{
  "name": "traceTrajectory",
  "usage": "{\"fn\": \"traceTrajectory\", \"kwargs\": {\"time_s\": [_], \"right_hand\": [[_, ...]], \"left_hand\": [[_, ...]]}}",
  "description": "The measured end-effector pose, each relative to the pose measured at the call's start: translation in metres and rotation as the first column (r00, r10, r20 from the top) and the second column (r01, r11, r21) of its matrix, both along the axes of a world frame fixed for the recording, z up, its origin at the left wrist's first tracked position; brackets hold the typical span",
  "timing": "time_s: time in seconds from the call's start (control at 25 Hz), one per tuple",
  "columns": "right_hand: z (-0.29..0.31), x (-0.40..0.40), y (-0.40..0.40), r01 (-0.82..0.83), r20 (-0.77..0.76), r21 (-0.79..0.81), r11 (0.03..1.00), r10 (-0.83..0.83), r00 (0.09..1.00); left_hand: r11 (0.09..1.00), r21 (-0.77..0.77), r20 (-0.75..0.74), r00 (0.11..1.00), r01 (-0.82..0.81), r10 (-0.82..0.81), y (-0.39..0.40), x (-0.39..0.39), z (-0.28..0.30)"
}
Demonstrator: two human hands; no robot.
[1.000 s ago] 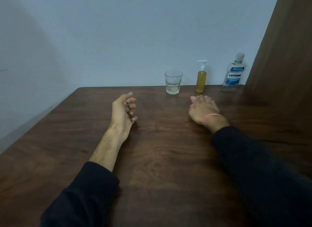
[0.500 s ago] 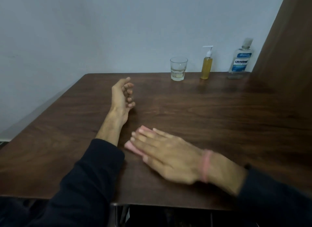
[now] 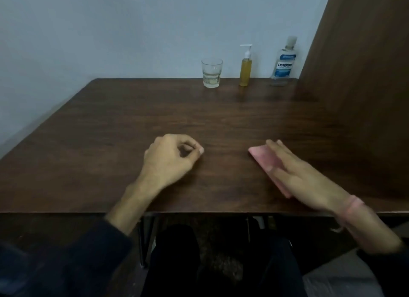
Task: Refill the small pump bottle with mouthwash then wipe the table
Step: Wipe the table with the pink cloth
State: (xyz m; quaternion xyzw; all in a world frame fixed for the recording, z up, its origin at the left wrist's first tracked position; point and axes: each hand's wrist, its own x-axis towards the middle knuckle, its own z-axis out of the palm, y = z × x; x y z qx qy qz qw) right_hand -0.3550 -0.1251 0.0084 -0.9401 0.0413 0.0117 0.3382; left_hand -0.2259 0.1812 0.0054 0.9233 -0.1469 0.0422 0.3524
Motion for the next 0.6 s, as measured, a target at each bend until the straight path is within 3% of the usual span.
{"fn": "traceTrajectory", "kwargs": {"time_s": [0.08, 0.2, 0.28, 0.4, 0.6], "right_hand": [[0.003, 0.013, 0.002, 0.119, 0.001, 0.088, 0.989, -0.119, 0.993], [0.016, 0.019, 0.002, 0.248, 0.022, -0.126, 0.961, -0.247, 0.969], [0.022, 0.021, -0.007, 0.346, -0.07, -0.151, 0.926, -0.36, 0.93], [0.022, 0.021, -0.024, 0.329, -0.179, 0.061, 0.942, -0.314, 0.932], [0.02, 0.029, -0.01, 0.277, -0.138, 0.357, 0.892, -0.243, 0.96]], "left_hand": [[0.996, 0.088, 0.084, 0.996, 0.019, -0.027, -0.033, -0.044, -0.006], [0.993, 0.105, 0.079, 0.995, 0.049, -0.057, -0.096, -0.071, -0.012], [0.994, 0.102, 0.026, 0.999, 0.029, -0.032, -0.123, -0.073, -0.008], [0.998, 0.053, -0.115, 0.993, 0.017, -0.011, -0.137, -0.062, -0.001], [0.978, -0.2, -0.438, 0.898, -0.055, -0.039, -0.119, -0.024, 0.001]]}}
